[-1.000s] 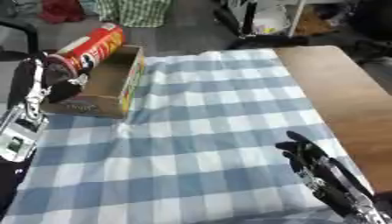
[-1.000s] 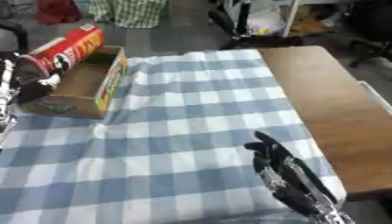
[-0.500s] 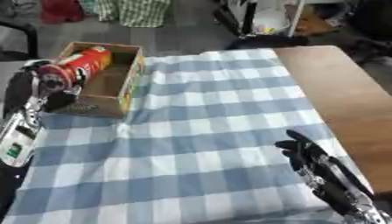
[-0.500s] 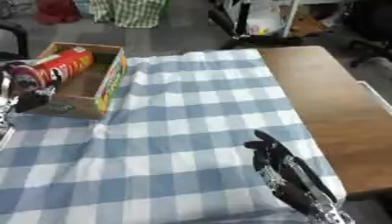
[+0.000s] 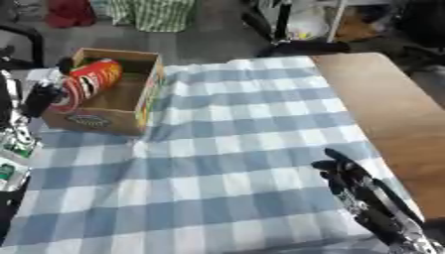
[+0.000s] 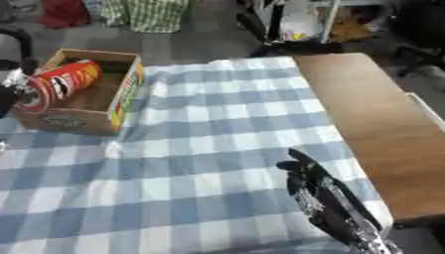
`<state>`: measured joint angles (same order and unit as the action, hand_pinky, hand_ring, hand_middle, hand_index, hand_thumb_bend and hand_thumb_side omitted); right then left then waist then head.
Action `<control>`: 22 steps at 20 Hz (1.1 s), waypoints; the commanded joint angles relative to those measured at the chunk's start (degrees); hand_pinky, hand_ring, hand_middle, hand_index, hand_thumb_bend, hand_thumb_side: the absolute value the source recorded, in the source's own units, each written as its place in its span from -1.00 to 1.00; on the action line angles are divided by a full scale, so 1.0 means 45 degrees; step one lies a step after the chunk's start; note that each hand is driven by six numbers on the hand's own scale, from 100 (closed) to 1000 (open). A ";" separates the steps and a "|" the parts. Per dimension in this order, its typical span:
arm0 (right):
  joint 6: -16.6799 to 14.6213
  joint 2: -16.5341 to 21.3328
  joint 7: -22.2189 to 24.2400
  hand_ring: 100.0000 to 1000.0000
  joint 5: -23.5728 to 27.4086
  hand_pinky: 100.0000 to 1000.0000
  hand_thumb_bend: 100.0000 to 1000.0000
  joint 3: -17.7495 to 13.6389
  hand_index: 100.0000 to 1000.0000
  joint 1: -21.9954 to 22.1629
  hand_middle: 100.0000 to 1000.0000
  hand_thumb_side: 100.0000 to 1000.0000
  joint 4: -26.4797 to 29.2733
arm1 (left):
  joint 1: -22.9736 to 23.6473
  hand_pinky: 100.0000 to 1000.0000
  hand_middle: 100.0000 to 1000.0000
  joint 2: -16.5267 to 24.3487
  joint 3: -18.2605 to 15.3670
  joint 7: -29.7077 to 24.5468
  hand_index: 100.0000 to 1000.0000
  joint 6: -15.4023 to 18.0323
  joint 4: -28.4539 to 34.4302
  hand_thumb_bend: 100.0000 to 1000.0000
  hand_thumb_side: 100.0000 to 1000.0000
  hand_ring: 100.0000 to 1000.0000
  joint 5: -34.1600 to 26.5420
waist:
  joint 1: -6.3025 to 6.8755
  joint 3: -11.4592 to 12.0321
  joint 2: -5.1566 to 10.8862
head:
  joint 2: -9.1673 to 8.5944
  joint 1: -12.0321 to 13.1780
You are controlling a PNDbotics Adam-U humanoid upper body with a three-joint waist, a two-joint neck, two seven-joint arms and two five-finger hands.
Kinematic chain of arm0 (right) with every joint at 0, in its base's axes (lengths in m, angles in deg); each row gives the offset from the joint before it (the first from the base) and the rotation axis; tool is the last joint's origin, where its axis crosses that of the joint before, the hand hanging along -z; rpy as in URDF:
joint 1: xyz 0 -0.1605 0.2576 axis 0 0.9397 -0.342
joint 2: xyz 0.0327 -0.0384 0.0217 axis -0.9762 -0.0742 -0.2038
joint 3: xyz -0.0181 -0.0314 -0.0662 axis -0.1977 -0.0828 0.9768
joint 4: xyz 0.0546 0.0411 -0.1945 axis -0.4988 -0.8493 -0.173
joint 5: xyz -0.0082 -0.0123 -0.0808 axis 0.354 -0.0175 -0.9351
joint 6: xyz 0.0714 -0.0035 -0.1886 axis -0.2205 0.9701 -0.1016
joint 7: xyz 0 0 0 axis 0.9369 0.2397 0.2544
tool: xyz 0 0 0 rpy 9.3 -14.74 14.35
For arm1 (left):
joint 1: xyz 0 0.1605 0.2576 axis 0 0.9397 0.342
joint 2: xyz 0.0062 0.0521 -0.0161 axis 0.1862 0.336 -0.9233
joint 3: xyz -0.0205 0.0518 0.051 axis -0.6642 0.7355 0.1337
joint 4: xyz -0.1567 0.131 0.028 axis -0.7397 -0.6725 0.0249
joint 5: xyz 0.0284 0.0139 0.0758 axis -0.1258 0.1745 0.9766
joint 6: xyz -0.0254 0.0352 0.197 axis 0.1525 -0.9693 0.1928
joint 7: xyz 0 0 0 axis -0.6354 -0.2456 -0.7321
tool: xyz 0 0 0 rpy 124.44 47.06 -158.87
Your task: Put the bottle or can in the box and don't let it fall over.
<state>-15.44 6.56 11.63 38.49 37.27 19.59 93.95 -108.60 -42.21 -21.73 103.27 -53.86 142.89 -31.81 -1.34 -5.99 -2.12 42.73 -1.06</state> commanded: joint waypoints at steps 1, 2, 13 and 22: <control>0.0007 0.0009 -0.0030 0.88 -0.0057 0.90 -1.00 -0.0023 1.00 -0.0121 0.58 0.16 0.0176 | 0.0507 0.72 0.64 0.0481 -0.0323 -0.0090 0.81 0.0521 0.2041 0.54 0.88 1.00 -0.1013 | -0.0027 0.0044 0.0141 | -0.0135 -0.0079; 0.0006 0.0011 -0.0025 0.88 -0.0051 0.90 -1.00 -0.0022 1.00 -0.0129 0.58 0.16 0.0179 | 0.0891 0.71 0.63 0.0472 -0.0397 -0.0335 0.80 0.0701 0.2671 0.42 0.84 1.00 -0.1408 | -0.0024 0.0067 0.0133 | -0.0141 -0.0098; 0.0045 0.0022 -0.0019 0.88 -0.0109 0.90 -1.00 0.0035 1.00 -0.0248 0.58 0.22 0.0130 | 0.4166 0.68 0.54 -0.1316 -0.1831 -0.5539 0.73 0.1792 0.5771 -0.04 0.62 0.96 -0.3426 | 0.0045 0.0208 0.0030 | -0.0122 -0.0153; 0.0050 0.0036 0.0146 0.88 -0.0048 0.91 -1.00 0.0205 1.00 -0.0247 0.58 0.26 0.0077 | 0.4319 0.68 0.53 -0.1974 -0.2002 -0.6517 0.72 0.1820 0.5451 -0.08 0.62 0.96 -0.2986 | 0.0020 0.0211 0.0082 | 0.0286 0.0616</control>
<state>-15.19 6.56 12.11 38.10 38.01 19.01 93.77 -88.81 -51.55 -30.36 74.44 -45.77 166.86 -45.75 -1.34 -5.04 -2.16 43.75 1.08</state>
